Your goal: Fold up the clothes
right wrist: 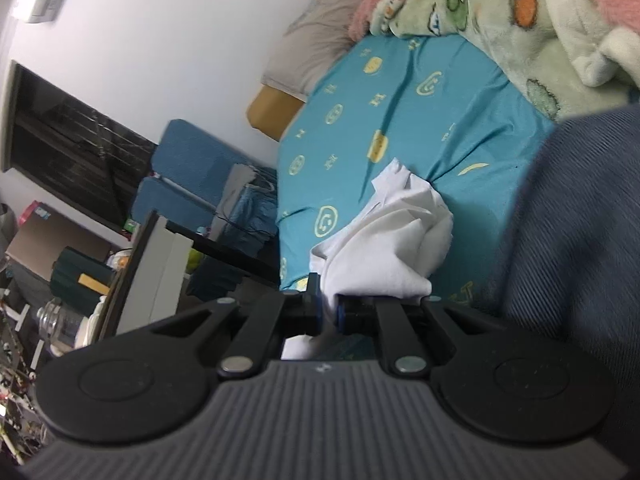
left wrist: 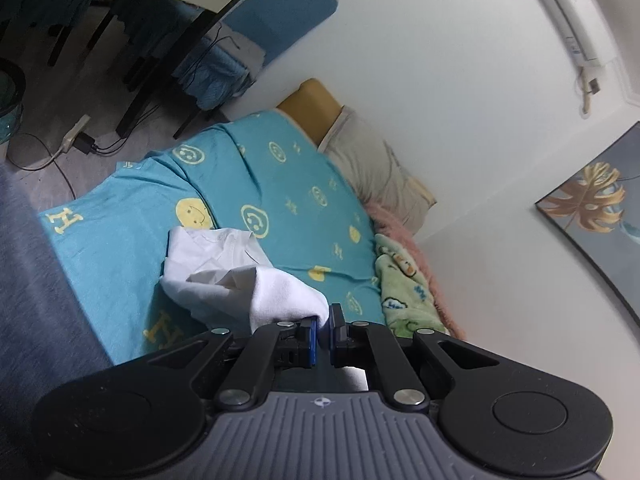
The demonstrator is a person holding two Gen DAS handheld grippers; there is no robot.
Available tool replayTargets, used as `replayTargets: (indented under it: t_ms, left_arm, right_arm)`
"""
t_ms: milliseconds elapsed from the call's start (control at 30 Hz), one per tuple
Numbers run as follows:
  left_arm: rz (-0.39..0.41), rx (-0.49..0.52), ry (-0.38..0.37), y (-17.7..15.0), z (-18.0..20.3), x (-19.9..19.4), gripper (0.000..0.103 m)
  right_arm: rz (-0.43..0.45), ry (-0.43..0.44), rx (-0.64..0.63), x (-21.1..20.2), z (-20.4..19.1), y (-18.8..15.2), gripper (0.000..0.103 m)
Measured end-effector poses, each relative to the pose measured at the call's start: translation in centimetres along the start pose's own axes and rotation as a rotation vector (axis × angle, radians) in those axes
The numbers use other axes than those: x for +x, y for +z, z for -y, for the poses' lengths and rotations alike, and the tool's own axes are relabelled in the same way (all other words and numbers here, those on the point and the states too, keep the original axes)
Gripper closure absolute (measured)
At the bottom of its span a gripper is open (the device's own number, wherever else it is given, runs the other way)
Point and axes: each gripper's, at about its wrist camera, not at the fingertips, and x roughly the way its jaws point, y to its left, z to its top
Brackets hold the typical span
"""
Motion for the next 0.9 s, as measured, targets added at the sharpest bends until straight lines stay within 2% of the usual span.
replayTargets:
  t_ms: [300,433,500,667,767,900]
  left_arm:
    - [-0.047,0.025,0.164,7.4,0.8,13.5,0.097]
    - [-0.128,0.018,0.194,9.8,-0.8,20.3,0.096]
    - [-0.149,0.026,0.211,10.5,-1.7,23.1,0.096]
    - [-0.156,0.050,0.179,10.4,-4.1,26.8,0.096]
    - [-0.166,0.042,0.155,10.3,-5.9,27.9,0.096]
    - [-0.197,0.053,0.166,10.4,-7.3,29.5,0.096]
  right_arm:
    - [-0.057,-0.112,-0.059,11.8,-2.5,6.0,0.091]
    - [-0.090,-0.178,-0.052,17.1,-1.8,8.1,0.090]
    - [-0.116,-0.182,-0.045,19.3,-0.8,8.6,0.090]
    - [-0.155,-0.180,-0.094,23.2,1.0,9.0,0.090]
    - [-0.171,-0.154,-0.061,24.3,2.4,8.9,0.090]
    - [-0.220,-0.148,-0.041,25.7,3.1,9.2,0.088]
